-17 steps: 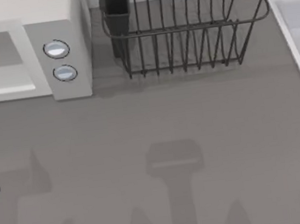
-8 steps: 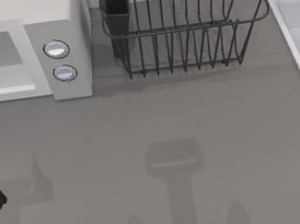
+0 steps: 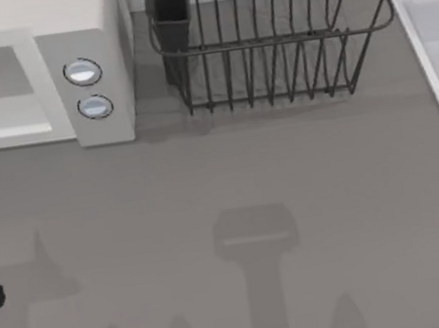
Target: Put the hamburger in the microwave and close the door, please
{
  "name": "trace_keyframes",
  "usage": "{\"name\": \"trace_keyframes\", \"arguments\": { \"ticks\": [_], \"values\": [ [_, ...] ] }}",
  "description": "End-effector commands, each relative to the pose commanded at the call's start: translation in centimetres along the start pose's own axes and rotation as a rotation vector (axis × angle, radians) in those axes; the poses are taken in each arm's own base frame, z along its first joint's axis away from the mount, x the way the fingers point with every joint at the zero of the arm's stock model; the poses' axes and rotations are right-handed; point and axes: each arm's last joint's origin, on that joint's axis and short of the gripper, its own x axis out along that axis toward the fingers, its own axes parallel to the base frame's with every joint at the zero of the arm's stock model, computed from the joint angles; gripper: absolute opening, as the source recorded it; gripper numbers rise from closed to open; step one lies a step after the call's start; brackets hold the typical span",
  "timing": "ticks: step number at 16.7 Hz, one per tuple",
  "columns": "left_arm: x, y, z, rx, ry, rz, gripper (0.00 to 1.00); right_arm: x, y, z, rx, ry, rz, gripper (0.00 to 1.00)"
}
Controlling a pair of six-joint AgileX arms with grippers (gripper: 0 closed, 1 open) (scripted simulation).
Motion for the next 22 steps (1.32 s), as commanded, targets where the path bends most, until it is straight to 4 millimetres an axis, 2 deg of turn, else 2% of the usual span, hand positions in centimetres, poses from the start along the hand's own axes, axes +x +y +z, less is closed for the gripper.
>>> {"name": "trace_keyframes", "arguments": {
  "ticks": [6, 16, 22],
  "values": [
    [0.0, 0.0, 0.0, 0.0, 0.0, 0.0, 0.02, 0.0, 0.0, 0.0, 0.0, 0.0, 0.0, 1.0],
    [0.02, -0.02, -0.02, 0.0, 0.001, 0.0, 0.0, 0.0, 0.0, 0.0, 0.0, 0.0, 0.0, 1.0],
    [0.89, -0.97, -0.8, -0.002, -0.012, 0.001, 0.0, 0.0, 0.0, 0.0, 0.0, 0.0, 0.0, 1.0]
  ]
}}
